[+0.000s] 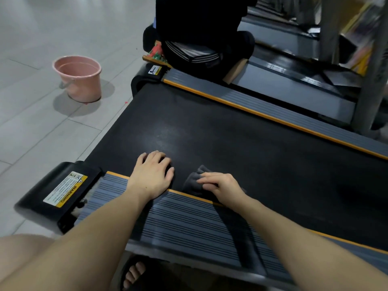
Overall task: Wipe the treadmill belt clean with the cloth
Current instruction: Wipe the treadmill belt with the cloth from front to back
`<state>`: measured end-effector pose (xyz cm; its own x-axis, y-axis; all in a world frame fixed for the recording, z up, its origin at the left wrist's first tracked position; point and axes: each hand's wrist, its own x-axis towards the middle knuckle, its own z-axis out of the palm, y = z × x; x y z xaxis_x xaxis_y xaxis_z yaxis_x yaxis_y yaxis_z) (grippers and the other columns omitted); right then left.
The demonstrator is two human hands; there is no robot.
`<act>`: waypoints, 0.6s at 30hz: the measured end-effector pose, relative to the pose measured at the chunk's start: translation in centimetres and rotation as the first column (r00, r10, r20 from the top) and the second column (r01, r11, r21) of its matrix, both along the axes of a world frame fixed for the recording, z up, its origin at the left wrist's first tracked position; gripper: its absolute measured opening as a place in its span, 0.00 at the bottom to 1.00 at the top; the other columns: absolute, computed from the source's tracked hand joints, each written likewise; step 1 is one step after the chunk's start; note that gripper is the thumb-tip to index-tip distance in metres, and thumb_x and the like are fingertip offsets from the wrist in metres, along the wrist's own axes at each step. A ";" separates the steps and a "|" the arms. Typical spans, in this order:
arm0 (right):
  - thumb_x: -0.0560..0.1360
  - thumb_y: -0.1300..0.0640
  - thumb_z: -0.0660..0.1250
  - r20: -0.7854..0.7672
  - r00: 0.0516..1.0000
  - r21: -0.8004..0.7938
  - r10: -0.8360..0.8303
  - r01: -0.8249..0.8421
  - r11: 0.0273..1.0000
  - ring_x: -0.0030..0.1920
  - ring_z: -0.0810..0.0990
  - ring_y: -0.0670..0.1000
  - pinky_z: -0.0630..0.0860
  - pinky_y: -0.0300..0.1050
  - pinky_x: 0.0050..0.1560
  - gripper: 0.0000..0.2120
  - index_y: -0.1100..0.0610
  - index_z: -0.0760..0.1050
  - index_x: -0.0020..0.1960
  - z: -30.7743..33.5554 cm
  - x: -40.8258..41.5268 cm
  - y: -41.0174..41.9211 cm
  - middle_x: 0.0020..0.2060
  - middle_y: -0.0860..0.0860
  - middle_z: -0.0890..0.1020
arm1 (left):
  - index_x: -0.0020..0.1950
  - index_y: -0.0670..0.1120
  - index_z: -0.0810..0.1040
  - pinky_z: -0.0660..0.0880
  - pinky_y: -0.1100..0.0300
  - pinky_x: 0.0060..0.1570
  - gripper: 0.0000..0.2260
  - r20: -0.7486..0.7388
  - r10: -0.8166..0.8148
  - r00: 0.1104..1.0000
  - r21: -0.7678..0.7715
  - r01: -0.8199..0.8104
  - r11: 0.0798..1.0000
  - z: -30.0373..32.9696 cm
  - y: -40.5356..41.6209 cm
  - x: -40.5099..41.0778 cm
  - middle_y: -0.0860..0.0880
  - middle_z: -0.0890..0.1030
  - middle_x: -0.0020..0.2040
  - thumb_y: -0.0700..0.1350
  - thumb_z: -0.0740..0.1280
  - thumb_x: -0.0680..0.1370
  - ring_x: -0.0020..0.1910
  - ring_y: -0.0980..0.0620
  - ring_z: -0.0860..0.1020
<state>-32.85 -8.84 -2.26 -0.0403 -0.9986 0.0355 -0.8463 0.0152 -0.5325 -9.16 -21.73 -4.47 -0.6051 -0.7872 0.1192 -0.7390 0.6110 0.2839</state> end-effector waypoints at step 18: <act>0.84 0.47 0.52 -0.098 0.995 0.136 -0.014 0.027 0.990 0.79 0.49 0.45 0.46 0.50 0.78 0.20 0.38 0.62 0.75 -2.4 -0.5 -4.3 0.78 0.40 0.57 | 0.75 0.59 0.67 0.44 0.42 0.79 0.22 0.080 0.071 0.994 0.104 -0.079 0.991 -0.2 -0.5 -0.5 0.53 0.60 0.81 0.61 0.50 0.83 0.82 0.53 0.50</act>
<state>-33.38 -13.15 -4.64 -0.0637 -0.9932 -0.0971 -0.8925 0.1002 -0.4398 -9.66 -22.25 -4.62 -0.5480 -0.8364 -0.0120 -0.8034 0.5222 0.2861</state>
